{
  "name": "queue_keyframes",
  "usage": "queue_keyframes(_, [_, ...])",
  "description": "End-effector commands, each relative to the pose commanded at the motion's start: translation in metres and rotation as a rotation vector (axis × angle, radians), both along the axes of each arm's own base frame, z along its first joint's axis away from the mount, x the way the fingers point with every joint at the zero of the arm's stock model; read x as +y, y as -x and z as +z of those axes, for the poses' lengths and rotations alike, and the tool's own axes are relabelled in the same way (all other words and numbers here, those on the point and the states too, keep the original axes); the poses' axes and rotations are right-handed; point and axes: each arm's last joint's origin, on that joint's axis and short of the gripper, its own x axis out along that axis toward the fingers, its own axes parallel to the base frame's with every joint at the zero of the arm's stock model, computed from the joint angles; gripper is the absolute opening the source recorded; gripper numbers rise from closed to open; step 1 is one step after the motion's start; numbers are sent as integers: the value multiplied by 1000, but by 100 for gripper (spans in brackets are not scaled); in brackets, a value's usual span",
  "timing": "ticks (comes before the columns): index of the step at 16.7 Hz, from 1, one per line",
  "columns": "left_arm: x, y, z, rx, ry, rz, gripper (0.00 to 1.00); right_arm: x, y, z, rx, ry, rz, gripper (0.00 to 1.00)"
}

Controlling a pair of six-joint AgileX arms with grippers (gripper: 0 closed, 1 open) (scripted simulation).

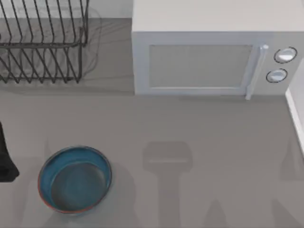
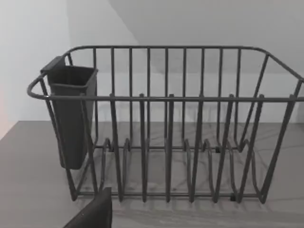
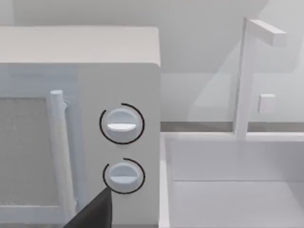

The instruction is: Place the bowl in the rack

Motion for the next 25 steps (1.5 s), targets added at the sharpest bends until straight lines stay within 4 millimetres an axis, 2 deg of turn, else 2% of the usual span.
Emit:
queue_keyframes(3, [-1,0,2,10,6,-7,100,0,0,0,0,0,0,100])
queue_keyframes(6, [-6,-1,18,96,52,-55,100,0,0,0,0,0,0,100])
queue_keyframes(9, [-16,-8,46,271,119,-122,100,0,0,0,0,0,0,100])
queue_keyframes(12, [-33,-30,71,542,170,-175,100,0,0,0,0,0,0,100])
queue_keyframes(15, [-61,-63,83,863,176,-189,100,0,0,0,0,0,0,100])
queue_keyframes(19, [-111,-102,84,1228,123,-146,100,0,0,0,0,0,0,100])
queue_keyframes(25, [-179,-133,71,1525,12,-41,100,0,0,0,0,0,0,100])
